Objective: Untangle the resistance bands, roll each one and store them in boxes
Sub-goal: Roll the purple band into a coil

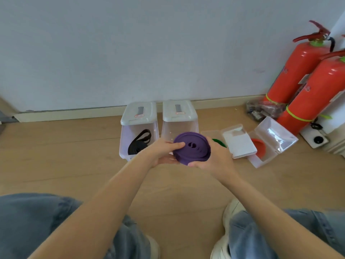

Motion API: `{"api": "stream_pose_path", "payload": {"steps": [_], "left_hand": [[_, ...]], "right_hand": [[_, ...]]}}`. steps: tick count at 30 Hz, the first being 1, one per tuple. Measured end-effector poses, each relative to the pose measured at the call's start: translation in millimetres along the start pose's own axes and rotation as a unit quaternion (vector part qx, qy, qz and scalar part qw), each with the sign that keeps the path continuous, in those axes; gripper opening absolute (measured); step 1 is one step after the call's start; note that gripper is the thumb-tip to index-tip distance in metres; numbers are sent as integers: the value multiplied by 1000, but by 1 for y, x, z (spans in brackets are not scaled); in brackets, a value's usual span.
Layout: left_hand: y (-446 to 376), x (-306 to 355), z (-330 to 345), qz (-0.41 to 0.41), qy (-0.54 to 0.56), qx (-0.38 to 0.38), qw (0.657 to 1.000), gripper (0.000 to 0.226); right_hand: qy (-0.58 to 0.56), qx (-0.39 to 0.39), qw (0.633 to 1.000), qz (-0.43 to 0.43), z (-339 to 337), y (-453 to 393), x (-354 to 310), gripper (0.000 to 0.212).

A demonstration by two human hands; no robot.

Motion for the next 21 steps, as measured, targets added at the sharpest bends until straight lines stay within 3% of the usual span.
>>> {"api": "stream_pose_path", "payload": {"steps": [3,6,13,17,21], "left_hand": [[-35,-16,-24,31,-109,96,989,24],[-66,-25,-55,64,-268,196,941,29],[-140,-56,-102,84,-434,177,879,44],[-155,-75,-111,122,-480,166,853,50],[-153,-87,-116,172,-490,159,840,52]], "right_hand": [[-46,-14,998,48,13,-25,27,66],[-61,-26,994,91,21,-60,53,63],[-17,-97,989,113,62,-171,83,73],[84,-166,973,140,102,-212,99,81],[66,-178,970,151,129,-227,114,91]]}}
Point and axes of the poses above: each hand's wrist, its own y-axis away from the middle knuckle, its own z-axis out of the palm, x = y × z, the point moved 2 cm from there along -y, towards the middle knuckle, and after that the axes turned 12 degrees about -x, right-handed, at the moved point
